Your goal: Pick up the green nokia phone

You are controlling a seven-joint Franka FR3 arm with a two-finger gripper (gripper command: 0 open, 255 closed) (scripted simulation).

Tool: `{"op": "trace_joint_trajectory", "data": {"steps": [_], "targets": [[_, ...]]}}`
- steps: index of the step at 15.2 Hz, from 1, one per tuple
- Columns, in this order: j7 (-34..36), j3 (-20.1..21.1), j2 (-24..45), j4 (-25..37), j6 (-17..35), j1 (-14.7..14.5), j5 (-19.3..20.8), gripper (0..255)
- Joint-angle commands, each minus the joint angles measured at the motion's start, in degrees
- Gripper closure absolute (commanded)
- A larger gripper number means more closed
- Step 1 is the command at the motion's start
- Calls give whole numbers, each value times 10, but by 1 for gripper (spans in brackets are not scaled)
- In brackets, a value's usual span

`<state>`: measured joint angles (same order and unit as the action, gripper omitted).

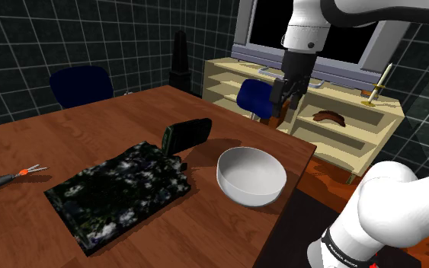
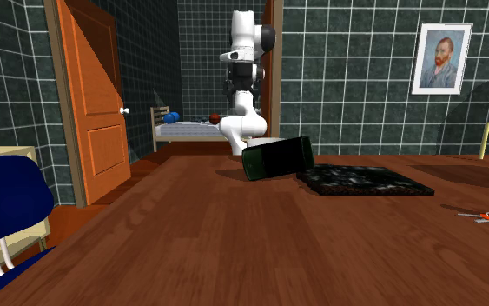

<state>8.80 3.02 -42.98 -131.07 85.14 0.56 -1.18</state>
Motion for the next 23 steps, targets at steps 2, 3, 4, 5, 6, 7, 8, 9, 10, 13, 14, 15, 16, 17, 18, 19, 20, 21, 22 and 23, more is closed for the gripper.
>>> {"op": "trace_joint_trajectory", "data": {"steps": [2, 3, 4, 5, 6, 7, 8, 9, 10, 13, 14, 15, 16, 17, 18, 19, 20, 21, 22, 23], "targets": [[40, 16, 5, -4, 12, 6, -13, 0], [79, 32, 10, -7, 25, 12, -26, 0], [118, 47, 18, -9, 38, 18, -39, 0], [156, 63, 26, -9, 52, 25, -50, 0], [195, 79, 36, -8, 66, 32, -61, 0], [233, 94, 47, -7, 80, 39, -70, 0], [271, 110, 59, -3, 95, 46, -78, 0], [309, 125, 73, 1, 109, 53, -86, 0], [347, 140, 87, 6, 124, 62, -92, 0], [461, 184, 136, 28, 168, 88, -102, 0], [499, 198, 154, 38, 182, 97, -102, 0], [537, 212, 172, 48, 195, 107, -100, 0], [575, 225, 191, 59, 208, 117, -97, 0], [614, 238, 211, 71, 221, 127, -93, 0], [653, 251, 232, 83, 233, 137, -86, 0], [693, 262, 253, 96, 244, 146, -78, 0], [733, 273, 274, 110, 255, 155, -68, 0], [773, 283, 296, 125, 265, 164, -56, 0], [813, 292, 318, 139, 274, 172, -42, 0], [854, 300, 341, 155, 281, 178, -28, 0]]}}
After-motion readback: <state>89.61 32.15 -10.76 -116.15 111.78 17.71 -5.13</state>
